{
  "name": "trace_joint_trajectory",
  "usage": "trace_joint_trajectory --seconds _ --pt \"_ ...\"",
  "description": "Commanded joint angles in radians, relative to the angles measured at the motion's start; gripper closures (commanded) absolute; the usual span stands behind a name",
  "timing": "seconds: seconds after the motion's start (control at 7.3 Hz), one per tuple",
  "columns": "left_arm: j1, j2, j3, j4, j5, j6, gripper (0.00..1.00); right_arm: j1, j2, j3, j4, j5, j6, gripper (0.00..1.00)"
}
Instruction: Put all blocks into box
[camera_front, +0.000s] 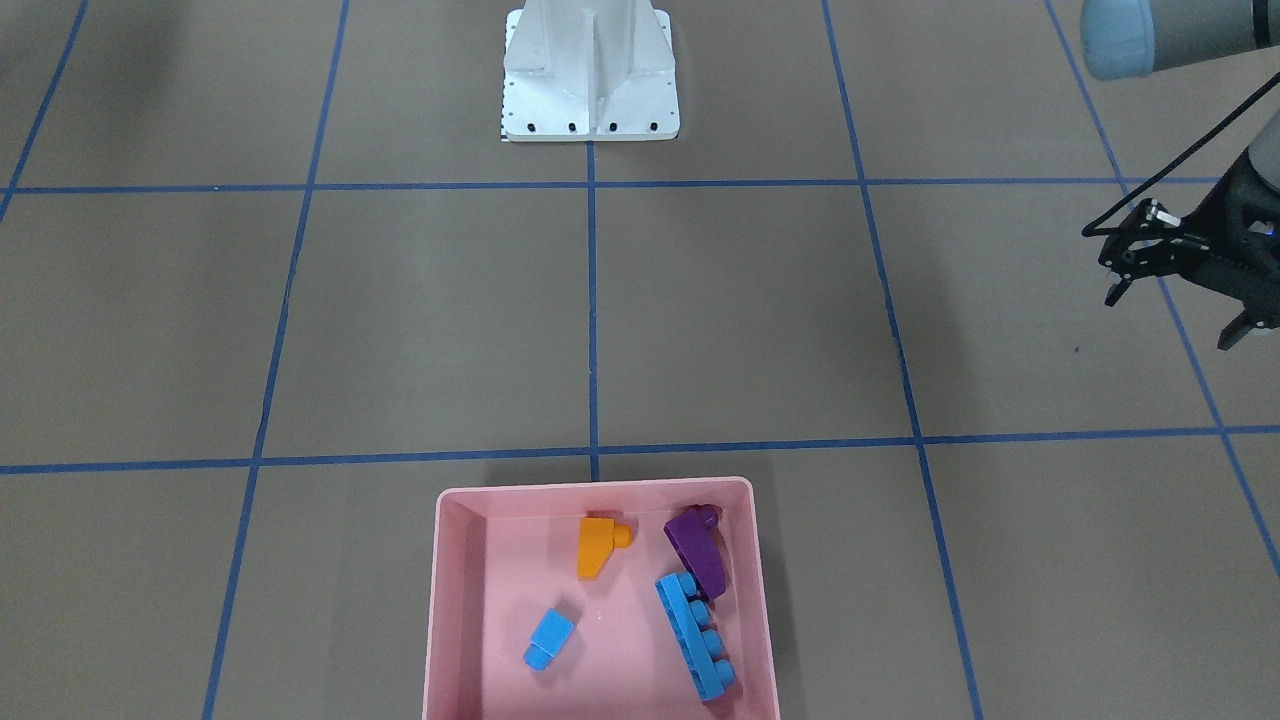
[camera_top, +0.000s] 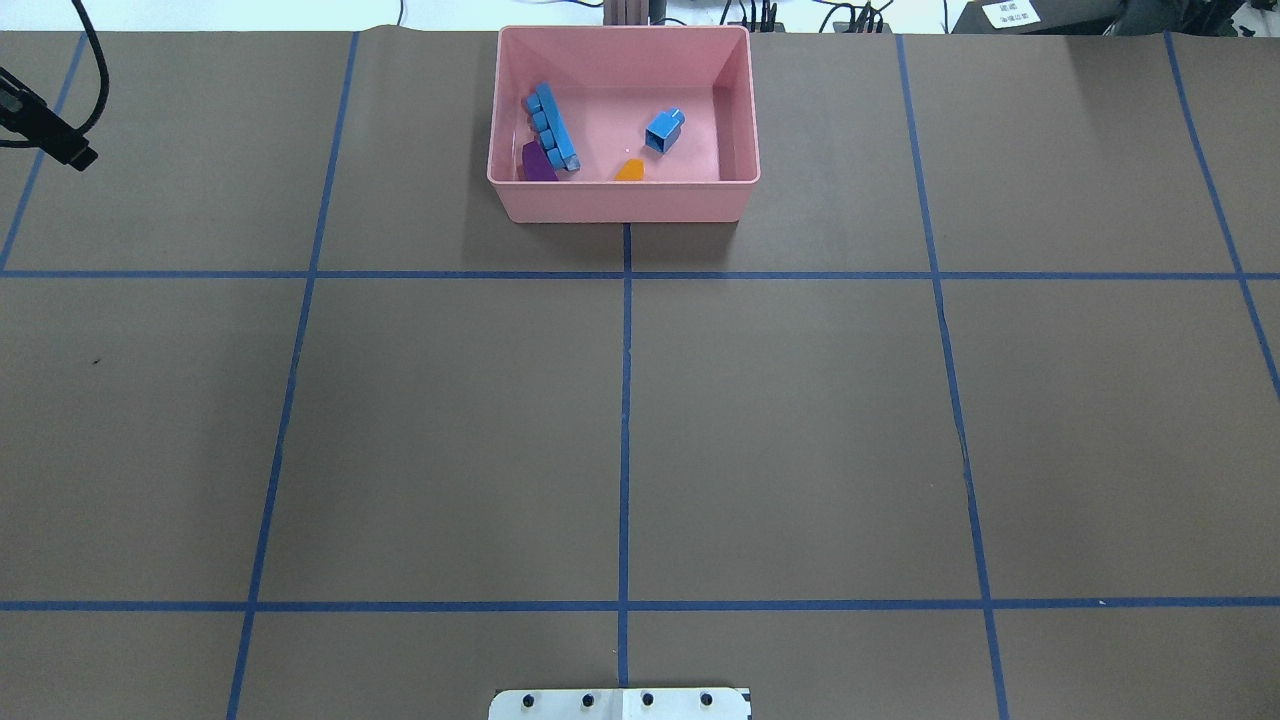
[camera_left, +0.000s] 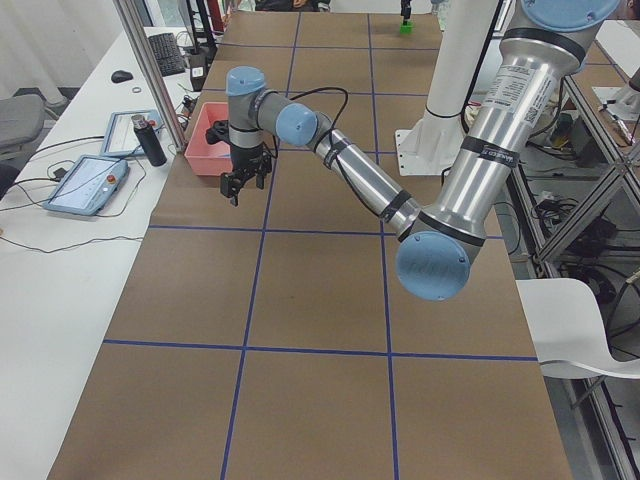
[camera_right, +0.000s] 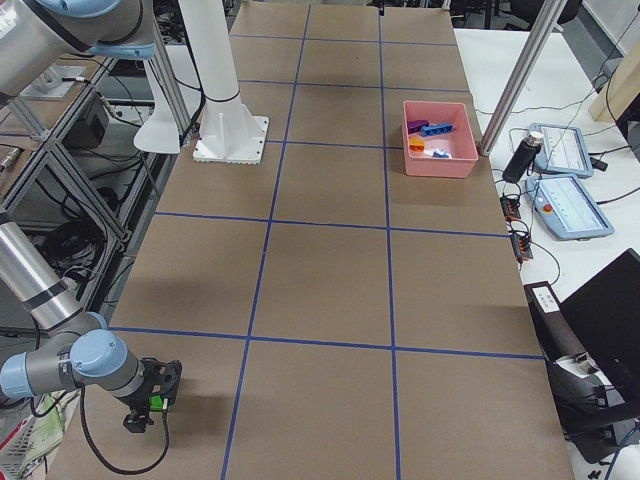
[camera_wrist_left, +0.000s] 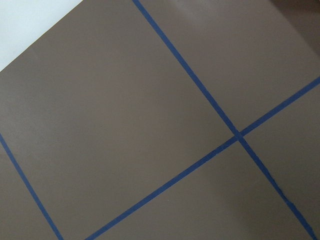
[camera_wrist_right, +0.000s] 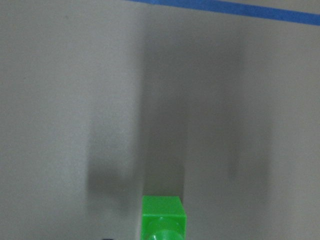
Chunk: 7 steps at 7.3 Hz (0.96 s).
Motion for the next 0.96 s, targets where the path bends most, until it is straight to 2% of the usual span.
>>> trace_joint_trajectory --seconds 0.0,0.27,0.55,0.68,0.82 --pt "0.0 0.007 -0.013 0.0 0.0 0.0 0.0 -0.001 0.01 -0.002 -0.002 0.117 -0.015 0.07" --pt "0.0 0.008 -0.011 0.0 -0.002 -0.002 0.0 -0.002 0.012 -0.05 -0.005 0.121 -0.079 0.05" --pt "0.002 0.021 -0.011 0.0 -0.031 -0.003 0.0 -0.002 0.012 -0.069 -0.007 0.054 -0.122 0.02" --pt "0.002 0.021 -0.013 0.0 -0.032 -0.023 0.0 -0.002 0.014 -0.075 -0.007 0.043 -0.13 0.05" --pt "0.002 0.021 -0.013 -0.001 -0.032 -0.022 0.0 -0.002 0.02 -0.075 -0.011 0.043 -0.121 0.36"
